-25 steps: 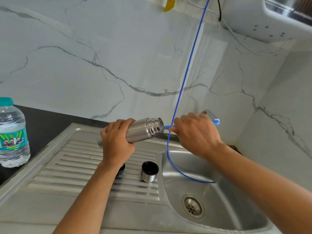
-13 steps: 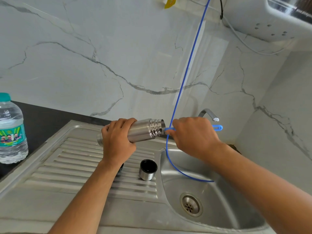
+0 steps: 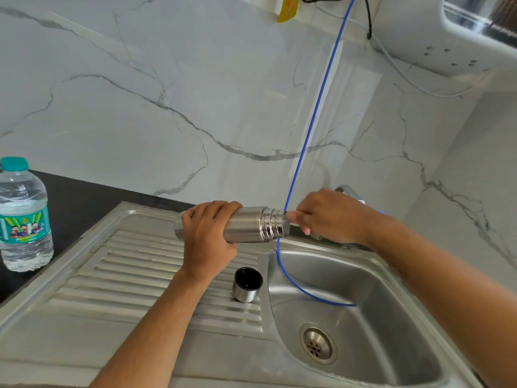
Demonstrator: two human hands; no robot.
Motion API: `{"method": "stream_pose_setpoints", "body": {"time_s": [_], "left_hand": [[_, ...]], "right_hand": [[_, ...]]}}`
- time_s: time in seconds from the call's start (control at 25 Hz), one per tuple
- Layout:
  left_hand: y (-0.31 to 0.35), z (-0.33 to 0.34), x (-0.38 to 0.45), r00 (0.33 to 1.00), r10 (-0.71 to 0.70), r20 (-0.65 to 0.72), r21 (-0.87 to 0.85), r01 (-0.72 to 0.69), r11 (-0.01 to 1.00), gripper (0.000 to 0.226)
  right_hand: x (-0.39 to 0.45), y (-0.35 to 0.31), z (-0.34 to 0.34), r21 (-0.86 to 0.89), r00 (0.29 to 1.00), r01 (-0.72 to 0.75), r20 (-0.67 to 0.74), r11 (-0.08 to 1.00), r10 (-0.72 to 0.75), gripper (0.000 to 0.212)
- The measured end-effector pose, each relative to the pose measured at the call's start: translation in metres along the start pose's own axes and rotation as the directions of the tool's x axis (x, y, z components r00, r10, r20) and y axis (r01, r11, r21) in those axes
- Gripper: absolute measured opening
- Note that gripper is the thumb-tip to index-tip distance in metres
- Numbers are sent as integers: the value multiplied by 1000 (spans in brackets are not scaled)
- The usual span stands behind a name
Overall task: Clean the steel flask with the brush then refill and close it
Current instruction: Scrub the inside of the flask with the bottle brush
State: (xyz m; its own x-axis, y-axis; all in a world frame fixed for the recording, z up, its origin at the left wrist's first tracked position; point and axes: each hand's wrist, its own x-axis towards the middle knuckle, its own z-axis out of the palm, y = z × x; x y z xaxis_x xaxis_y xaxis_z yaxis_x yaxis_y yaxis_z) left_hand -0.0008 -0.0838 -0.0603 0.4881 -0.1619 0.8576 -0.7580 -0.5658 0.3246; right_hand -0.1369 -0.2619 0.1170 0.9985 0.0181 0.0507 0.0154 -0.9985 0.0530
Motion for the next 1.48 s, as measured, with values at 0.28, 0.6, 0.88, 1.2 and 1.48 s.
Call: {"method": "stream_pose_setpoints", "body": {"time_s": [0.28,0.6,0.88,1.2,1.48], "left_hand": [[-24,-6,3,997,-59,-44,70,62,996,70],[-9,-6,7,995,102,-5,44,-102,994,72],[-19,-3,6,1000,27,5,-25,-27,999,73],[-25,1,1,998,-9,65,-35,11,999,75],[-22,0,1,996,49,76,28,-51,998,73]], "right_hand": [[-10,24,-11,134,991,-130,47,982,125,51],[-3,7,6,96,996,-31,82,995,24,53],[-5,-6,16,-478,983,20,-152,878,-105,43],[-17,9,22,-384,983,-84,-184,919,13,61],[5,-11,33,22,986,-167,10,986,166,50]]}}
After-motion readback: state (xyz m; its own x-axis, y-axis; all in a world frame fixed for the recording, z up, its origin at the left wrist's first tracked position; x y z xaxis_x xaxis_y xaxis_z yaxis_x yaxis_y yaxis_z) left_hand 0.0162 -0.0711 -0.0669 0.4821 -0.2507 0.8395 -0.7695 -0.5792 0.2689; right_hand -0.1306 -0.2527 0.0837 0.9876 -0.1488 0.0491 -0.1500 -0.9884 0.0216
